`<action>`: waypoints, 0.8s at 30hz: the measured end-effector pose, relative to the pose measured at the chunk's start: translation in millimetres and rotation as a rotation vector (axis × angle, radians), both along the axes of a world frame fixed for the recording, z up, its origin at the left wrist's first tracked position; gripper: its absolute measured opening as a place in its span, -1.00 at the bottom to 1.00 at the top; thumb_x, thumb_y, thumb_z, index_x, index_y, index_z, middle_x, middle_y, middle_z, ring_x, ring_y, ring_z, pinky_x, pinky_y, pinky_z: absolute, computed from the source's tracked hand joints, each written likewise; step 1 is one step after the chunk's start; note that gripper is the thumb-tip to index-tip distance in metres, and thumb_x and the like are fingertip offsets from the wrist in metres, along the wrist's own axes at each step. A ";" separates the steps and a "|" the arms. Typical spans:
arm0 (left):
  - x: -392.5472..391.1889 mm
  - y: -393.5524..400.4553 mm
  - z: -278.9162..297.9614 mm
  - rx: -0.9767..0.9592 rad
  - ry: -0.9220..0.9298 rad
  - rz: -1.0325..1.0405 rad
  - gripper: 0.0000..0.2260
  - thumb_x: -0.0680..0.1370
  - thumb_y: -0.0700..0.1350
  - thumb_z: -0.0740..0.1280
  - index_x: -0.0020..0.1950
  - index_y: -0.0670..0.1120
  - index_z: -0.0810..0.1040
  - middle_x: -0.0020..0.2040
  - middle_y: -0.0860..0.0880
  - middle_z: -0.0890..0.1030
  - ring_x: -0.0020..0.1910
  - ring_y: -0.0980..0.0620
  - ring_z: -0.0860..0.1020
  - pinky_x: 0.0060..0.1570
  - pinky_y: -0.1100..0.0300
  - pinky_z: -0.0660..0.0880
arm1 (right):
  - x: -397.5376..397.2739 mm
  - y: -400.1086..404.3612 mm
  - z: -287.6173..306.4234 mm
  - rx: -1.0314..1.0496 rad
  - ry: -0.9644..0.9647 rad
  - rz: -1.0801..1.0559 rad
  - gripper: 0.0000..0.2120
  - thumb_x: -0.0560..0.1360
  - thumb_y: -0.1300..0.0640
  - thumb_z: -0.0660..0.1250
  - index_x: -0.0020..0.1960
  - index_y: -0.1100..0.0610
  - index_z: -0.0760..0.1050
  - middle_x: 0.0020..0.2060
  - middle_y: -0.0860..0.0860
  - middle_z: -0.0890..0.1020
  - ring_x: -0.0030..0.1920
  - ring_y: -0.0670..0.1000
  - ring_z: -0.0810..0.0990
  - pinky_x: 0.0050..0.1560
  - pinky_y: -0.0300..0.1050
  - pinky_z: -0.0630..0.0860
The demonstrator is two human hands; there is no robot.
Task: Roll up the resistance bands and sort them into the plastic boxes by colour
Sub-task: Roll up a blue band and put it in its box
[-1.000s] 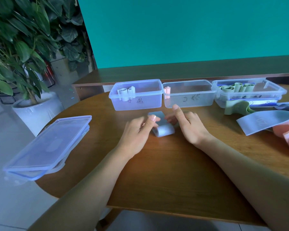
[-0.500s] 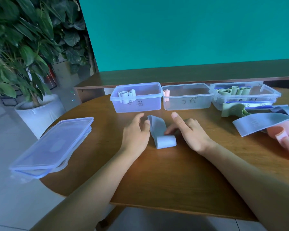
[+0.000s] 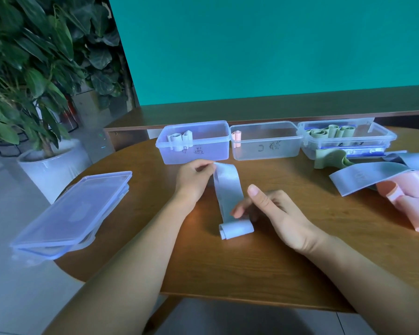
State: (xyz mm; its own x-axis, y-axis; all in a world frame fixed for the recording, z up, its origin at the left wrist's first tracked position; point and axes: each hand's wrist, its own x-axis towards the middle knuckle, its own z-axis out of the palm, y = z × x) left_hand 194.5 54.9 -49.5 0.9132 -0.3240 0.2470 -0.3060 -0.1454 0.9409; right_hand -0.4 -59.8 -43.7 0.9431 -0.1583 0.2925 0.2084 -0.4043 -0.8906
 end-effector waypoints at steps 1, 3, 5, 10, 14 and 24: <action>1.7 0.0 -0.2 -0.044 0.015 0.002 -0.89 0.56 -0.14 0.42 -0.07 0.09 0.67 -0.03 0.12 0.70 0.04 0.10 0.63 0.04 0.30 0.49 | -2.2 2.6 0.3 0.004 -0.012 0.007 -0.33 0.55 -0.36 0.03 -0.15 0.10 0.71 -0.18 -0.02 0.72 -0.14 -0.03 0.65 -0.01 -0.06 0.50; 5.4 1.4 -2.5 -0.106 0.042 -0.016 -0.86 0.57 -0.17 0.41 -0.02 0.08 0.68 0.02 0.09 0.70 0.08 0.07 0.64 0.09 0.25 0.53 | -8.4 7.9 2.5 0.030 -0.004 0.032 -0.36 0.58 -0.34 0.04 -0.11 0.10 0.70 -0.18 -0.06 0.71 -0.24 -0.04 0.59 -0.14 -0.16 0.43; 8.0 2.8 -3.8 -0.122 0.044 -0.042 -0.82 0.57 -0.19 0.39 0.01 0.10 0.70 0.03 0.09 0.71 0.09 0.06 0.64 0.17 0.14 0.56 | -14.6 12.7 3.5 -0.028 0.066 0.020 -0.37 0.63 -0.34 0.02 -0.10 0.06 0.70 -0.22 -0.16 0.70 -0.30 -0.12 0.55 -0.15 -0.28 0.38; 12.9 0.1 -0.2 -0.196 0.129 -0.060 -0.88 0.49 -0.20 0.41 -0.08 -0.05 0.73 -0.02 0.00 0.73 0.09 -0.10 0.66 0.23 -0.06 0.56 | -21.8 17.5 3.1 -0.239 0.109 -0.137 -0.29 0.57 -0.37 0.01 -0.32 0.15 0.61 -0.42 -0.02 0.56 -0.32 -0.15 0.53 -0.13 -0.32 0.40; 12.5 -3.5 -1.6 -0.192 0.093 -0.079 -0.88 0.50 -0.06 0.50 -0.02 -0.07 0.68 -0.03 0.00 0.72 0.00 0.05 0.67 0.10 0.14 0.57 | -29.5 20.3 5.8 -0.175 0.127 -0.001 -0.38 0.58 -0.32 0.10 -0.24 0.07 0.72 -0.30 -0.11 0.70 -0.17 -0.14 0.67 0.00 -0.28 0.47; 21.8 -8.1 -4.5 -0.120 0.052 -0.074 -0.81 0.52 -0.20 0.48 0.13 -0.05 0.70 0.02 0.09 0.69 0.09 0.13 0.63 0.08 0.31 0.52 | -51.4 14.9 12.1 -0.133 0.160 0.168 -0.52 0.61 -0.17 0.23 -0.23 0.09 0.73 -0.32 -0.03 0.69 -0.21 -0.07 0.67 -0.04 -0.37 0.43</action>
State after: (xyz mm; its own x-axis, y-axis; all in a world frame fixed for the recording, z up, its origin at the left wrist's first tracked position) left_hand 216.4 46.8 -54.0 0.9003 -0.3622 0.2414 -0.2624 -0.0093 0.9649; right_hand -51.8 -44.9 -31.6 0.9888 0.0345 0.1450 0.1432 -0.4914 -0.8591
